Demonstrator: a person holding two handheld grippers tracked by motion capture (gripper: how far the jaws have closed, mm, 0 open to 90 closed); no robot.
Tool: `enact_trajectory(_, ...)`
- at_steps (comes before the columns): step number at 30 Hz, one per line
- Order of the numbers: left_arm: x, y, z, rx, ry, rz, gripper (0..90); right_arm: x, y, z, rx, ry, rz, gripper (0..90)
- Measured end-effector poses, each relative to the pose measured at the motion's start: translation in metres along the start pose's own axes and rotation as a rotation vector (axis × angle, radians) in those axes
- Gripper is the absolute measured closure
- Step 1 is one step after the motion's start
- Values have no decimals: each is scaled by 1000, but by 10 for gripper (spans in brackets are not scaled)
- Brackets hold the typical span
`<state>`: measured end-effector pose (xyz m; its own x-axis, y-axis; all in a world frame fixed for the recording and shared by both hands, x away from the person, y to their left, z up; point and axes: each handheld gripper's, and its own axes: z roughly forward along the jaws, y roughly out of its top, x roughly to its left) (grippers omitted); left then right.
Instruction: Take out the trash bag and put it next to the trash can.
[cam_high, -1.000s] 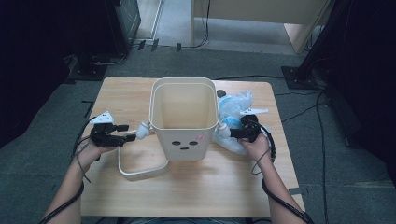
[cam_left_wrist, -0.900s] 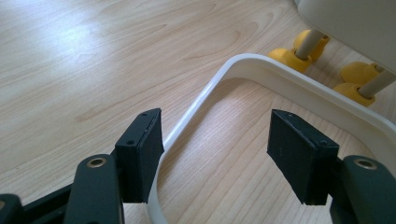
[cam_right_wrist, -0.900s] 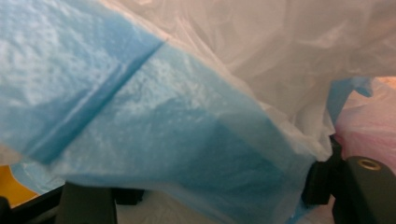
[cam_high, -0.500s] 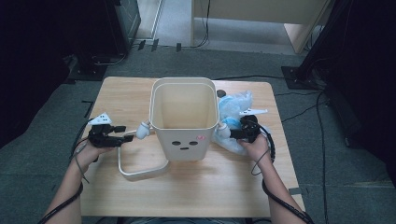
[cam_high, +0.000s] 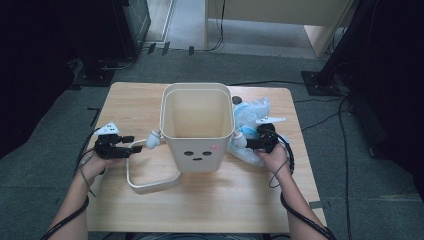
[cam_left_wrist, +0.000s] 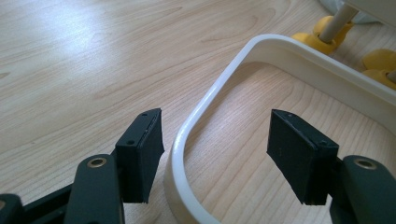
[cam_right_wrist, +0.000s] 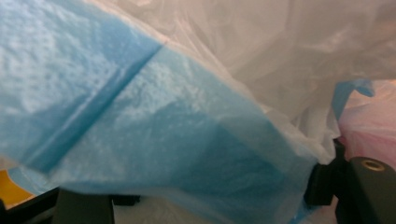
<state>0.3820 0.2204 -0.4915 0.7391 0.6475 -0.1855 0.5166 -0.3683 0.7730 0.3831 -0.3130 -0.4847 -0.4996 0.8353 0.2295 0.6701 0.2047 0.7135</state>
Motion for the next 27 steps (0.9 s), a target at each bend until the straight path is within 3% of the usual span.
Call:
enact_trajectory(17, 6, -10, 8, 21, 2, -10, 367, 0, 0, 1, 2, -1, 1, 318)
enact_trajectory(27, 9, -13, 8, 13, 12, -15, 492, 1, 0, 1, 4, 0, 3, 317)
